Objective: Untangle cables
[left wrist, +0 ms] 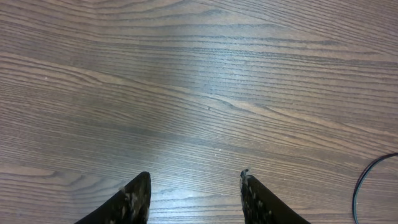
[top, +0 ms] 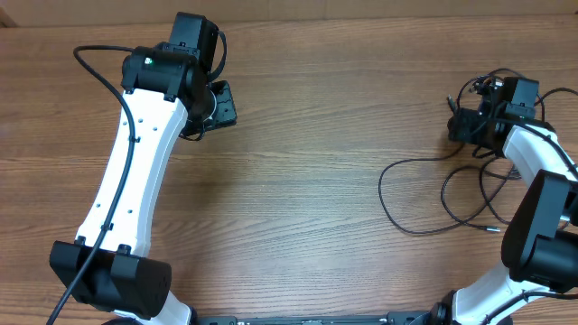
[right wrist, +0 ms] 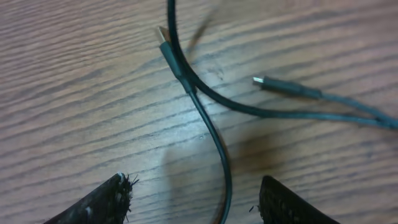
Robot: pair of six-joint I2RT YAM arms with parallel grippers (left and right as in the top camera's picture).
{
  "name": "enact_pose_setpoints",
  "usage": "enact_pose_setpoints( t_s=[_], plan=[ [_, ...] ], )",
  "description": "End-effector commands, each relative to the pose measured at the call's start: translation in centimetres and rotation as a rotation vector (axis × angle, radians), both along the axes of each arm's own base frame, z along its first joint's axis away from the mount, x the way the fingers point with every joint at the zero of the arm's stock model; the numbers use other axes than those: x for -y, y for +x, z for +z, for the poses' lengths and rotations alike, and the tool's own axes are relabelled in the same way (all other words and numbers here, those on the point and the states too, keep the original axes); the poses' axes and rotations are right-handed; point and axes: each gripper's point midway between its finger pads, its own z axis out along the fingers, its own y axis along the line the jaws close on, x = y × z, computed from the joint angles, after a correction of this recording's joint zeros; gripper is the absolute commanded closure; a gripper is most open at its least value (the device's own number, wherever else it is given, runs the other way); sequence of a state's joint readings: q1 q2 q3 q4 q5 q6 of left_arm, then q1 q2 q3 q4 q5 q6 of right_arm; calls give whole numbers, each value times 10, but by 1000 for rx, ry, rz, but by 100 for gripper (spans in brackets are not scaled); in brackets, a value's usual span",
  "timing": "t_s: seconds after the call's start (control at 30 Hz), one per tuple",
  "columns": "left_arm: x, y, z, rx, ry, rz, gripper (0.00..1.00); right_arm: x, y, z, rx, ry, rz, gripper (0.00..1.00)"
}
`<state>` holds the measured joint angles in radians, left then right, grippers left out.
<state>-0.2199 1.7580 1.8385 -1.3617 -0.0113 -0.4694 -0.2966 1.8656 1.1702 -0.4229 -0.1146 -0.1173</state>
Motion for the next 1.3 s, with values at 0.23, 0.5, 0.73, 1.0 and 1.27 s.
enact_pose_setpoints(
  t_s=[0.23,0.5,0.73,1.0,1.27],
  plan=[
    [0,-3,8,10,-16,10,53,-1,-7,-40,-80,-21,69,34],
    [0,-2,8,10,-16,10,53,-20,-6,-39,-59,83,108,65],
    [0,-3,8,10,-17,9,53,-38,-10,-37,-70,226,61,96],
    [0,-3,8,10,-17,10,53,-45,-5,-17,-63,294,27,96],
    [0,-3,8,9,-17,10,53,-11,42,116,169,255,-17,96]
  ],
)
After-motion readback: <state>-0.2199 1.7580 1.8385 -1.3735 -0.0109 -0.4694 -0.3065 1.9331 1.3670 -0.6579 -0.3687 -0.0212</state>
